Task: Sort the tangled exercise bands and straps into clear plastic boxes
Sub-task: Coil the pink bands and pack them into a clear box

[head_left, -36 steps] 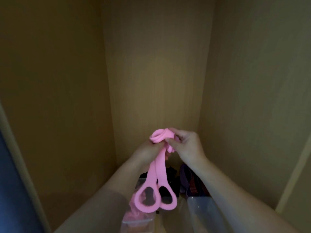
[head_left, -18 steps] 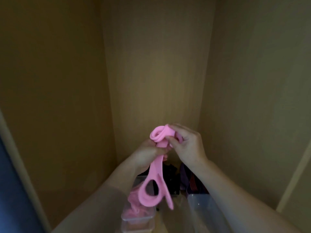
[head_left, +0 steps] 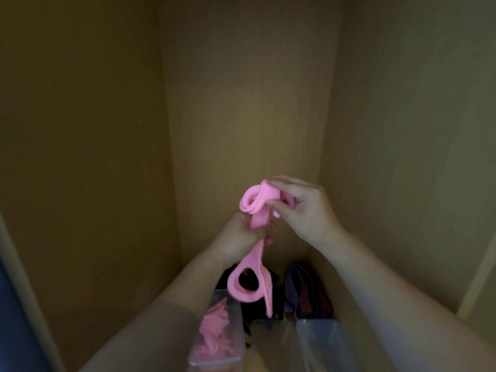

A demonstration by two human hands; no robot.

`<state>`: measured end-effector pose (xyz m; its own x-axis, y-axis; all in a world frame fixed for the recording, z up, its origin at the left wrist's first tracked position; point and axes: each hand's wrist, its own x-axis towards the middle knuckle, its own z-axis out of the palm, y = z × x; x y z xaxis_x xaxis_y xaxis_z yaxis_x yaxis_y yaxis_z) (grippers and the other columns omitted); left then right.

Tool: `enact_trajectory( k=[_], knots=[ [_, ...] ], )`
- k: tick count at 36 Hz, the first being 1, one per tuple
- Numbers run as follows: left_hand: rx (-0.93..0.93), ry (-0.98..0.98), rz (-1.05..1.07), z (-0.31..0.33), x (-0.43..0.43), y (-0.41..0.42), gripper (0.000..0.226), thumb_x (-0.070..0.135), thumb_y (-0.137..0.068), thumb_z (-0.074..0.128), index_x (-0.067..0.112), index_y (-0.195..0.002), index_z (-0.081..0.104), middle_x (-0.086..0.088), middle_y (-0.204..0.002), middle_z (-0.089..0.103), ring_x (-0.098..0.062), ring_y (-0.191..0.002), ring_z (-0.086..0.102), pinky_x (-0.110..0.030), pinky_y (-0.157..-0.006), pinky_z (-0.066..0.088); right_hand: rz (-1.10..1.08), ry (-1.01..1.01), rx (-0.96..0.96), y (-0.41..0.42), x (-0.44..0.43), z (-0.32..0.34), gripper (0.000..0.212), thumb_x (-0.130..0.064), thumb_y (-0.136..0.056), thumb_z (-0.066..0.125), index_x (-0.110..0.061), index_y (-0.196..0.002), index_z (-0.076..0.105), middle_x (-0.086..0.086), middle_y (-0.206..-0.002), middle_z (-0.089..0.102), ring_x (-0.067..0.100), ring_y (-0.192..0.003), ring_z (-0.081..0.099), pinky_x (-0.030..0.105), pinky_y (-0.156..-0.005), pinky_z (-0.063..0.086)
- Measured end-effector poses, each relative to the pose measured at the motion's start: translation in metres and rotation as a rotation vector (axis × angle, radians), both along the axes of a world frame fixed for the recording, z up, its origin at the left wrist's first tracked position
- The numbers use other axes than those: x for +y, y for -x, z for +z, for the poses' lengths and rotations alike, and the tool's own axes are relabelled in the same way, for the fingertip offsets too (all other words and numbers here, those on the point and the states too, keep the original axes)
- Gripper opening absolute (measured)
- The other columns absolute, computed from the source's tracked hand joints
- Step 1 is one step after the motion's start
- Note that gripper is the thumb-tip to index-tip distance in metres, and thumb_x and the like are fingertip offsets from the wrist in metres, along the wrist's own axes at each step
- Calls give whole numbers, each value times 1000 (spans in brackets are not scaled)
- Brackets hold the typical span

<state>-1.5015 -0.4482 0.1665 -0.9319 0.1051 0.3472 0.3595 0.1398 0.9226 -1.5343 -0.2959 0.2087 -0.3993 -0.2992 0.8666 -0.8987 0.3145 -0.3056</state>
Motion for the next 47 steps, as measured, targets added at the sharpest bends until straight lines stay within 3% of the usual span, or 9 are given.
enact_trajectory(
  k=[5,11,15,21,27,32,36,41,47],
  knots=[
    [-30,-180,1,-8,18,-3,13,14,-93,53,8,-84,62,-3,-63,59,-18,-57,54,-28,-57,45,-70,-33,81,1,1,-8,37,-4,-77,71,-8,-113,70,-3,-118,64,8,-108,60,16,-94,46],
    [-121,-501,-238,-5,34,-6,40,39,-98,44,9,-122,57,-8,-93,65,-17,-78,60,-31,-73,49,-205,14,269,5,5,-25,26,-5,-81,72,-7,-107,72,5,-117,68,18,-100,67,27,-87,53],
    [-178,-539,-112,-7,32,-1,52,53,-95,44,11,-118,64,-23,-113,63,-33,-102,60,-44,-89,47,-246,-85,368,4,2,-30,22,-8,-80,74,-10,-102,74,4,-111,69,19,-97,65,27,-85,51],
    [-171,-398,6,-11,24,4,48,56,-88,51,12,-84,69,-3,-61,56,-14,-51,47,-27,-53,39,133,68,-190,8,14,-26,24,-9,-83,68,-10,-107,71,4,-111,65,2,-102,62,17,-89,47],
    [-155,-318,-50,-1,11,9,49,58,-86,53,12,-79,69,-3,-66,61,-15,-52,48,-26,-53,42,333,117,-738,16,16,-18,46,-10,-86,65,-13,-130,53,-8,-99,68,-1,-87,62,18,-79,49],
    [-169,-317,-60,-8,10,11,48,57,-82,58,11,-79,72,-6,-70,67,-16,-53,57,-28,-56,50,291,122,-607,17,12,-25,39,0,-79,71,-19,-113,64,-5,-90,71,4,-76,64,20,-72,51],
    [-258,-414,-49,-7,17,9,50,50,-80,52,2,-85,66,-6,-65,68,-15,-55,63,-26,-56,53,211,181,-550,16,8,-32,51,5,-77,74,-7,-125,61,-6,-101,69,-4,-84,63,15,-80,49],
    [-312,-220,-32,-8,14,8,60,60,-80,47,5,-90,68,-7,-76,70,-16,-61,66,-29,-60,53,132,103,-339,16,12,-37,48,-2,-78,76,-19,-120,62,-5,-107,66,0,-95,63,17,-84,48],
    [-253,-214,-138,-4,11,4,66,65,-83,49,5,-103,64,-8,-72,63,-18,-58,60,-29,-55,52,49,-72,-98,17,15,-41,48,0,-78,74,-4,-124,62,4,-118,63,11,-104,64,22,-91,51]
  ],
)
